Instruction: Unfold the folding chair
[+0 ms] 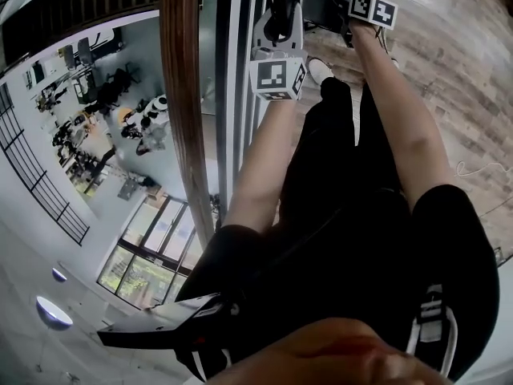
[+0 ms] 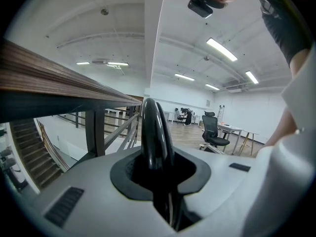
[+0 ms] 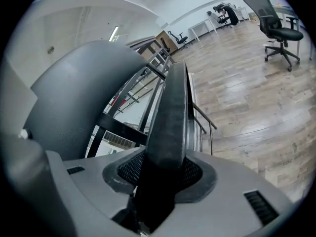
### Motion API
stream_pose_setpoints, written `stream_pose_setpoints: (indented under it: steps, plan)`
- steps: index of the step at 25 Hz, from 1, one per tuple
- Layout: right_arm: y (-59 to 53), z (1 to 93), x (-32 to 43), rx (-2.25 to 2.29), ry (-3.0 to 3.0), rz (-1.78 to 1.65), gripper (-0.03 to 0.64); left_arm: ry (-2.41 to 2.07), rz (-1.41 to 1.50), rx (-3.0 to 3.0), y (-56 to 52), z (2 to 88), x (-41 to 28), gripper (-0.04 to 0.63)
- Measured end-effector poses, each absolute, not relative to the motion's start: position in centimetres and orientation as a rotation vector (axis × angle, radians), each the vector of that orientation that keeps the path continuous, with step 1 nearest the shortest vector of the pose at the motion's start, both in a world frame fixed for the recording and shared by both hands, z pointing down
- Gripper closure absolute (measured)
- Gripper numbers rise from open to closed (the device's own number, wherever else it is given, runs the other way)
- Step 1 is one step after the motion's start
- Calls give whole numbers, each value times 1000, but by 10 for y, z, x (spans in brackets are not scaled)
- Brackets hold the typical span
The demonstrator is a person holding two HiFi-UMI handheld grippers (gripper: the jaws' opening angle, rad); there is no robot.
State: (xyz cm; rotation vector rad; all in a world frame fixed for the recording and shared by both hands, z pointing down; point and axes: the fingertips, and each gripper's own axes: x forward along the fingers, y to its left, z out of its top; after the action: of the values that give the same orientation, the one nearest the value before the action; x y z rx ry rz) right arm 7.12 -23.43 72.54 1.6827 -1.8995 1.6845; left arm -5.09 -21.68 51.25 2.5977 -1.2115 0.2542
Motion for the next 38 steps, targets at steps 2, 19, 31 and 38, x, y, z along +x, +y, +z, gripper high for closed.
stream_pose_setpoints:
  steps: [2, 19, 31, 38]
  plan:
    - [-231, 725, 77, 1664, -1918, 1726, 445, -1215, 244, 2579, -224, 511, -64, 525]
    - [-141, 811, 208, 1444, -2247, 2026, 443, -1111, 165, 2483, -222, 567, -71, 522]
    - [-111, 878, 244, 1208, -2404, 2257, 443, -1069, 85, 2383, -236, 603, -107, 520]
    - [-86, 916, 275, 1128, -2425, 2310, 436, -1051, 74, 2338, -226, 622, -99, 520]
